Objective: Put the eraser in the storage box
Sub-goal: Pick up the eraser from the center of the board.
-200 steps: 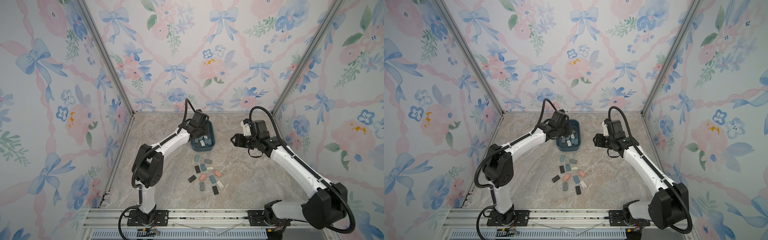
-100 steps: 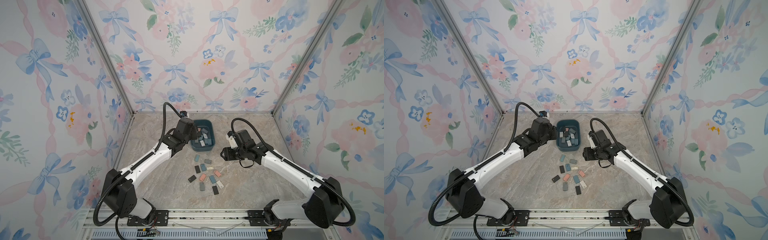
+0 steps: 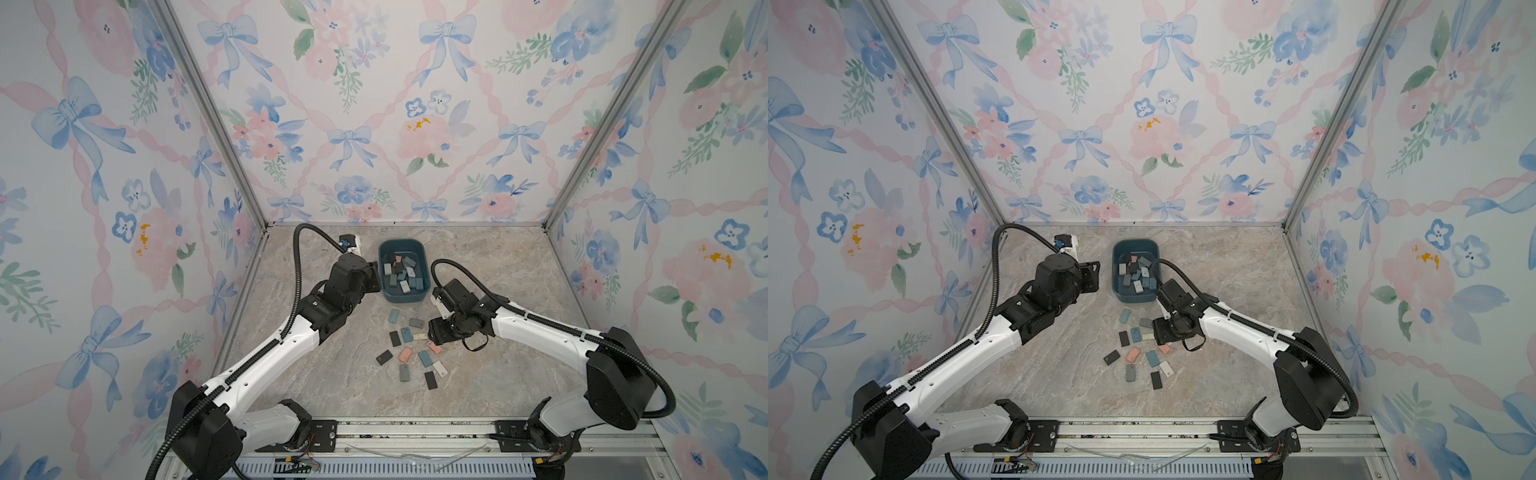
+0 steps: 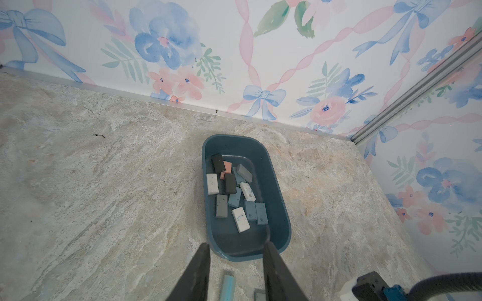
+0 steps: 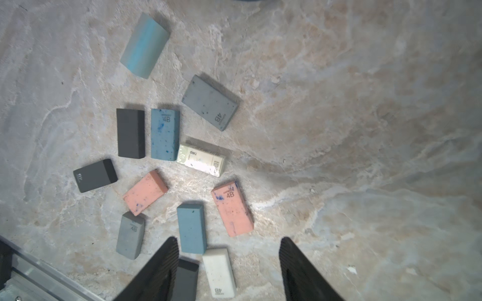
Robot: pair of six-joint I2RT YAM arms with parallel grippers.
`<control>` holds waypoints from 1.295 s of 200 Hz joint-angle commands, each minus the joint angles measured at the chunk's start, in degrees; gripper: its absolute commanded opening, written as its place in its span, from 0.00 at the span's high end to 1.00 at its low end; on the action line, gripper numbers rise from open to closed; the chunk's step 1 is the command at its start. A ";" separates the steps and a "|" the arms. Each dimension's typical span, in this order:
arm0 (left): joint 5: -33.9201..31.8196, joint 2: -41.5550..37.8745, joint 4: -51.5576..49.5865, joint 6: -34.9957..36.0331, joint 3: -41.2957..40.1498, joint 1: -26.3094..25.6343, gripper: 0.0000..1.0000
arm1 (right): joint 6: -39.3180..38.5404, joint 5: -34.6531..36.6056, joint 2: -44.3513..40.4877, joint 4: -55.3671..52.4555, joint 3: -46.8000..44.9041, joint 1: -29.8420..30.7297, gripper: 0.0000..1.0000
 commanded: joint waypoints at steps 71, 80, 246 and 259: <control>-1.27 -3.13 -0.91 0.60 -4.48 -0.26 0.61 | 1.66 -0.62 5.38 0.53 -2.74 2.37 0.35; -1.27 -3.22 -1.05 0.60 -4.68 -0.26 0.62 | 1.54 -0.28 6.01 0.32 -2.64 2.40 0.35; -2.91 -3.93 -2.24 0.17 -5.82 -0.27 0.62 | 0.93 3.30 12.18 0.33 -1.16 2.41 0.41; -2.91 -3.83 -2.21 0.17 -5.89 -0.26 0.62 | 0.87 4.14 12.31 0.07 -0.85 2.53 0.42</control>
